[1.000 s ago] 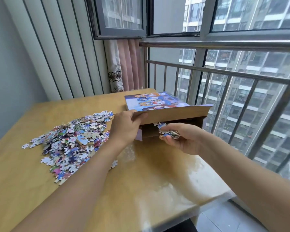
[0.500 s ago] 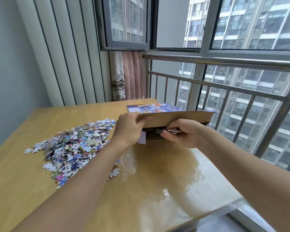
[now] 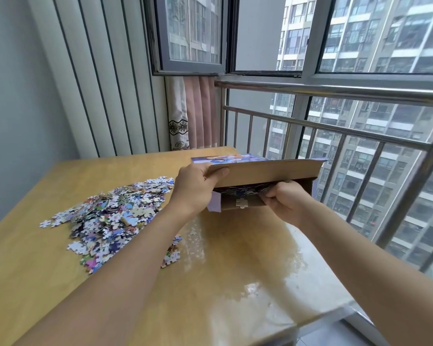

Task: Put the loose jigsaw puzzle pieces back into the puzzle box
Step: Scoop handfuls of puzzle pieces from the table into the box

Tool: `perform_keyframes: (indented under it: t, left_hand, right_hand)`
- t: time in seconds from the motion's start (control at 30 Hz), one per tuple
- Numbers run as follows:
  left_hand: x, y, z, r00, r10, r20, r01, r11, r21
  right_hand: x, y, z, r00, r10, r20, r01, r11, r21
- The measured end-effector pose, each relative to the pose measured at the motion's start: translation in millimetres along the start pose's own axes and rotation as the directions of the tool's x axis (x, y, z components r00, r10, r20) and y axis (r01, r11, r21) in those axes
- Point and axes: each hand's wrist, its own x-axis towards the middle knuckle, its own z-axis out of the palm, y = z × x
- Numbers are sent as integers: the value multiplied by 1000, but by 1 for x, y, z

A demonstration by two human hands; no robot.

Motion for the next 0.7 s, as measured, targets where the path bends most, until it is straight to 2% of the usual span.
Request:
perform_keyframes:
  t: [0.17, 0.27, 0.4, 0.43, 0.5, 0.53, 0.57, 0.63, 0.7]
  left_hand:
    - [0, 1, -3, 1000, 19, -9, -19, 1000, 9]
    - [2, 1, -6, 999, 38, -17, -38, 999, 1]
    - [1, 1, -6, 998, 58, -28, -58, 998, 9]
    - [1, 1, -6, 997, 62, -37, -62, 998, 10]
    - [2, 1, -8, 996, 74, -48, -73, 997, 17]
    - [2, 2, -9, 996, 81, -43, -80, 997, 22]
    - [1, 2, -9, 996, 87, -31, -86, 996, 27]
    - [0, 2, -8, 995, 95, -16, -95, 995, 33]
    - [-1, 3, -8, 995, 97, -20, -96, 995, 38]
  right_hand:
    - [-7, -1, -7, 995, -86, 59, 102, 919, -381]
    - [-7, 1, -11, 965, -248, 82, 252, 798, -547]
    - [-7, 2, -17, 871, -463, 166, 406, 488, -773]
    - [-9, 3, -16, 834, -508, 215, 431, 358, -828]
    - [-15, 6, -16, 768, -539, 347, 412, 0, -911]
    - [-18, 9, -16, 755, -522, 396, 371, -157, -915]
    - [-21, 11, -17, 762, -498, 414, 321, -265, -909]
    - [-25, 13, -19, 761, -488, 427, 265, -367, -892]
    - [-32, 12, -20, 688, -506, 520, 332, -419, -845]
